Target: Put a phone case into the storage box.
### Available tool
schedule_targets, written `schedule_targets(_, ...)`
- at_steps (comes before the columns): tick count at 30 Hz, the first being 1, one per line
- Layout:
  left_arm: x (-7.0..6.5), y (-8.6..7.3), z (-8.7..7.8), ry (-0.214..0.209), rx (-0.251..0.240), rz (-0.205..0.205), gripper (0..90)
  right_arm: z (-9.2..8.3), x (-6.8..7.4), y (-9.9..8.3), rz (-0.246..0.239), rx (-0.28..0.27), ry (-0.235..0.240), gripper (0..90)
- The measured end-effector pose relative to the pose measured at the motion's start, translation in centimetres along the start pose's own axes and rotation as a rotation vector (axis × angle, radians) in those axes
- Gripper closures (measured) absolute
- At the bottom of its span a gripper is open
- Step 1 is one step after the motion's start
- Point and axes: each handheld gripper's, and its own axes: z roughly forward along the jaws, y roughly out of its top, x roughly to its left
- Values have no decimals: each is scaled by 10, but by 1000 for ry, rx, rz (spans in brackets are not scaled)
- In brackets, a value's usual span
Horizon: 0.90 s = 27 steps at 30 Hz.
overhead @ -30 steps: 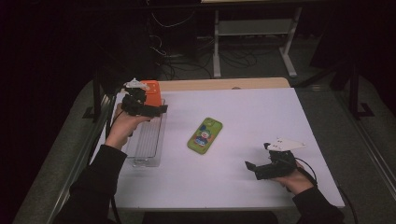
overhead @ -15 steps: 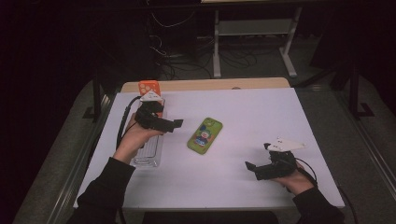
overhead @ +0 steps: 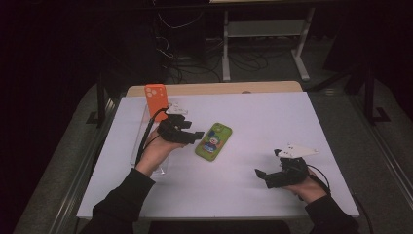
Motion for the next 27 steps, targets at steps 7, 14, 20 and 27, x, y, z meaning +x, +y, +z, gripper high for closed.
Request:
schedule_targets(7, -3, -5, 23, 33, 61, -22, 748, -1, 0, 0, -6, -4, 8, 1)
schedule_targets(14, -7, -7, 43, 118, 97, -27, 896, -1, 0, 0, -6, -4, 10, 1)
schedule_targets(20, -4, -13, 63, 167, 130, -52, 896, -2, 0, 0, -9, -5, 11, 1)
schedule_targets(27, 2, -16, 73, 212, 143, -60, 896, -2, 0, 0, -5, -11, 10, 1)
